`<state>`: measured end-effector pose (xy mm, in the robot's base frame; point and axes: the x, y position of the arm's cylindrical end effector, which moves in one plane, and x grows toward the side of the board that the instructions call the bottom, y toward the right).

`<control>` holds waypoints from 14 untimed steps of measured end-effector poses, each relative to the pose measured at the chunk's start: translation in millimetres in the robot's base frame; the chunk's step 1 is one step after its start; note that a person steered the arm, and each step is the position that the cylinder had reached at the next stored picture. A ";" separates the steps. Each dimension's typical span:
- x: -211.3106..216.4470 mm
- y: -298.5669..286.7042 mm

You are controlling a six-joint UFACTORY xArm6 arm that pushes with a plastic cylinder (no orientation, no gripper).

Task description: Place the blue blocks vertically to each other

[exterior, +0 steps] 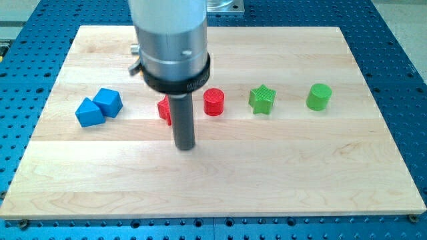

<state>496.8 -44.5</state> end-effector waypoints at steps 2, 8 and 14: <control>-44.0 -17.6; -43.6 -124.6; -100.2 -145.7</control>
<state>396.6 -190.2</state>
